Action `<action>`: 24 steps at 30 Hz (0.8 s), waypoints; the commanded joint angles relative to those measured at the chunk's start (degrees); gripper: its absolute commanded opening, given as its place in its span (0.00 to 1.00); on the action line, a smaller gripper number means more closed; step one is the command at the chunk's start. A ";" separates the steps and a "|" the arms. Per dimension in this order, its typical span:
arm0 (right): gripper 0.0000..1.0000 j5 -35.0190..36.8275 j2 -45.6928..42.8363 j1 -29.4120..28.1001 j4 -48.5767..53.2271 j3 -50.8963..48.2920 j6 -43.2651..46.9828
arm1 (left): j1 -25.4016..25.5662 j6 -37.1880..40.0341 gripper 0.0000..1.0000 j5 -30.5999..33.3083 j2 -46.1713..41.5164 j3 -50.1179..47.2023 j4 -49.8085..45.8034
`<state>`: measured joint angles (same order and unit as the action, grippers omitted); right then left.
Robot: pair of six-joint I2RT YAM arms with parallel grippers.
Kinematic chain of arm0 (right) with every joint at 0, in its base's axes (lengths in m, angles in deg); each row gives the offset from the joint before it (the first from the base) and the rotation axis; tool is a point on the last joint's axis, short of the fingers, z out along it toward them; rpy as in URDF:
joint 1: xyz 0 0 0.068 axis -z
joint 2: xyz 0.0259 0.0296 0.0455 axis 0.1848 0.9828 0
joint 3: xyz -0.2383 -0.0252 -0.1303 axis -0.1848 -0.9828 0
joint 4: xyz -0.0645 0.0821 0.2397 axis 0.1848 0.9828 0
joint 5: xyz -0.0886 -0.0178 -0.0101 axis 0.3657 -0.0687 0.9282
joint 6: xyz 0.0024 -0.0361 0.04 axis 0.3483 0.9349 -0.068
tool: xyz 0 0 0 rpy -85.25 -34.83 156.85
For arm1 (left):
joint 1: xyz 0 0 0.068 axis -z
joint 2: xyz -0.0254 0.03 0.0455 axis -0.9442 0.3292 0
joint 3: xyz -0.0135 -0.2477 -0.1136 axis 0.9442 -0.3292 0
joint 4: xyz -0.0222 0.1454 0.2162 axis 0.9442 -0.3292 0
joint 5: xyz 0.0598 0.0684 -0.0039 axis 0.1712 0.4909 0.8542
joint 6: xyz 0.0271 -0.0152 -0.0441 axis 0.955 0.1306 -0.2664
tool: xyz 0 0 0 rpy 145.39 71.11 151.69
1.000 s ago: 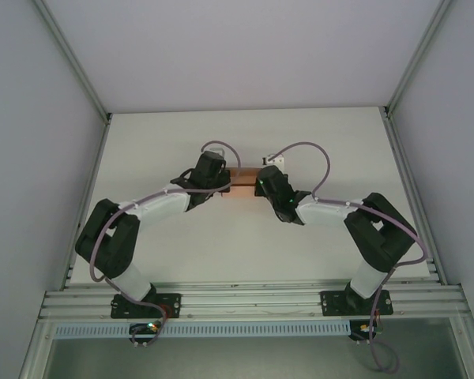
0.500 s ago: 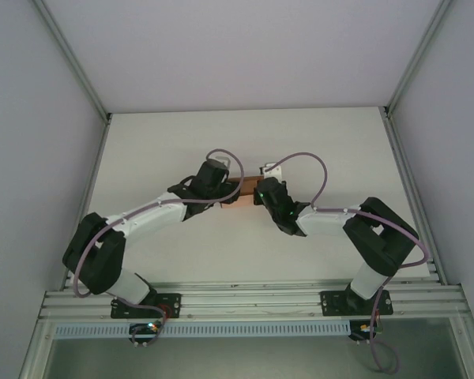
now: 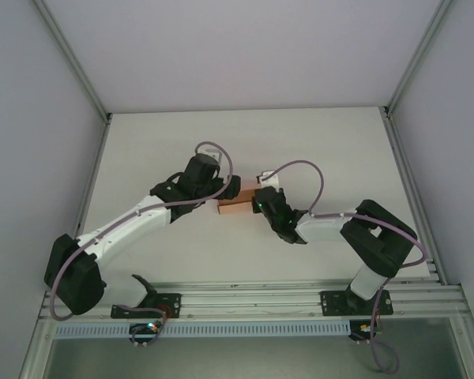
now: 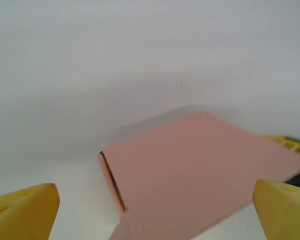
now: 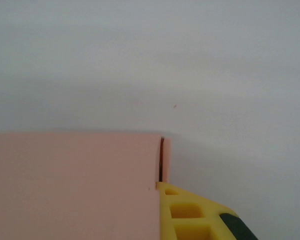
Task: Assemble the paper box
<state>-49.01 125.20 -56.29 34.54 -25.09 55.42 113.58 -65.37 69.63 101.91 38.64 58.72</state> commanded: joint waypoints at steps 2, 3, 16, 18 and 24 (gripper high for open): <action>0.10 -0.14 1.25 -0.98 6.29 -2.26 -1.48 | -5.53 -4.18 1.00 -2.41 0.68 0.55 -2.27; 0.11 -0.31 1.25 -1.01 6.41 -2.47 -1.65 | -7.03 -5.04 1.00 -4.86 1.16 -0.03 -1.58; 0.17 -1.40 0.34 -2.25 10.55 -2.70 -3.28 | -11.80 -7.49 0.84 -20.44 10.67 -8.75 12.14; 0.19 -1.72 -0.07 -2.40 11.46 -2.55 -3.27 | -12.06 -7.58 0.80 -22.15 12.69 -9.06 12.90; 0.25 -2.83 -2.98 -2.88 14.89 -1.78 -1.66 | -13.89 -8.93 0.70 -24.63 17.54 -10.80 16.35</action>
<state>-49.93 123.71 -58.61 42.30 -27.26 53.96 100.62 -73.37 47.58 116.86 29.92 73.59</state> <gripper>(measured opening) 0.245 0.701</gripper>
